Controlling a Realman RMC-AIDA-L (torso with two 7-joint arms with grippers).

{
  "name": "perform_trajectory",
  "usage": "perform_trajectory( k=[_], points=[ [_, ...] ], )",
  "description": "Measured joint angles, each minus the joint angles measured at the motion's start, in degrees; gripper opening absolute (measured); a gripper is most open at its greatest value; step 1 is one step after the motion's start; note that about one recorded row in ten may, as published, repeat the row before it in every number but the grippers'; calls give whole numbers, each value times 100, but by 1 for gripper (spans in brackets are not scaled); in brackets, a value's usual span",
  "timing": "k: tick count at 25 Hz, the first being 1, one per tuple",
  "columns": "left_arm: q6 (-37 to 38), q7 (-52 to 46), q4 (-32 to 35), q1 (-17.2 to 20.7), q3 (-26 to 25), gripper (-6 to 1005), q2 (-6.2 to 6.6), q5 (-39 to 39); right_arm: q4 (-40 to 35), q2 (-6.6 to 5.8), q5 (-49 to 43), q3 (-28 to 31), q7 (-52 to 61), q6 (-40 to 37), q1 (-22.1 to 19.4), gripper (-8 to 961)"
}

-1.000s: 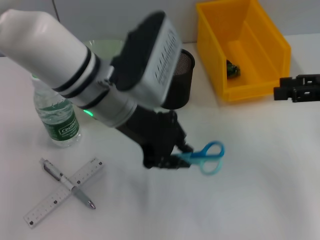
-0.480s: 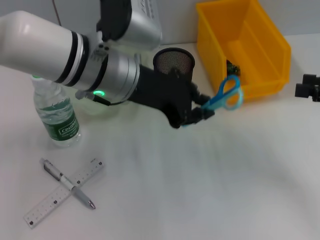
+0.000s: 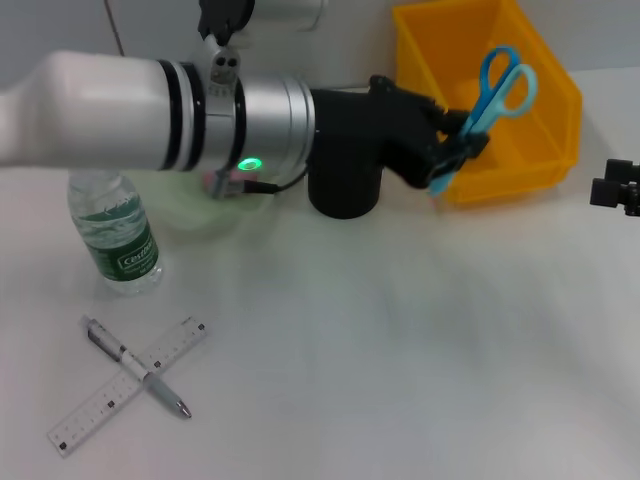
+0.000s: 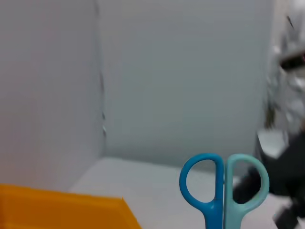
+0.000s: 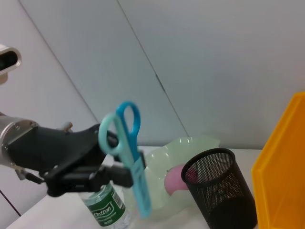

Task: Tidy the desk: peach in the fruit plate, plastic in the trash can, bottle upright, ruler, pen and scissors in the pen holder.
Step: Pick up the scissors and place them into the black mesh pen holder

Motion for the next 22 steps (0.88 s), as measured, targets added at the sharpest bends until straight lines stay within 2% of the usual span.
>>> perform_trajectory(
  k=[2, 5, 6, 9, 10, 11, 12, 13, 17, 18, 19, 22],
  points=[
    [-897, 226, -17, 180, 502, 257, -4, -685, 0, 0, 2, 2, -35, -12, -6, 778],
    [-1212, 330, -36, 231, 649, 258, -4, -911, 2, 0, 2, 2, -38, -21, -8, 778],
    [-2097, 791, -165, 313, 1119, 259, -7, -1677, 4, 0, 2, 3, -38, -25, -11, 778],
    [-2711, 1191, -310, 319, 1454, 260, -8, -2300, 7, 0, 2, 3, -38, -38, -16, 778],
    [-3172, 1497, -411, 307, 1657, 261, -9, -2790, 9, 0, 2, 2, -38, -54, -24, 778],
    [-3172, 1497, -411, 307, 1657, 261, -9, -2790, 9, 0, 2, 2, -38, -54, -24, 778],
    [-3635, 1879, -553, 270, 1852, 262, -9, -3442, 13, 5, 2, -4, -38, -65, -45, 778],
    [-3635, 1879, -553, 270, 1852, 262, -9, -3442, 13, 5, 2, -4, -38, -65, -45, 778],
    [-3932, 2507, -862, 188, 1921, 264, -8, -4544, 17, 38, 2, -16, -38, -131, -73, 778],
    [-3932, 2507, -862, 188, 1921, 265, -8, -4544, 17, 38, 2, -16, -38, -131, -73, 778],
    [-3929, 2910, -1027, 143, 1908, 265, -8, -5138, 17, 42, 2, -13, -38, -149, -75, 778],
    [-3858, 3678, -1246, 71, 1897, 267, -8, -6044, 17, 43, 2, -9, -38, -198, -85, 778]
  ],
)
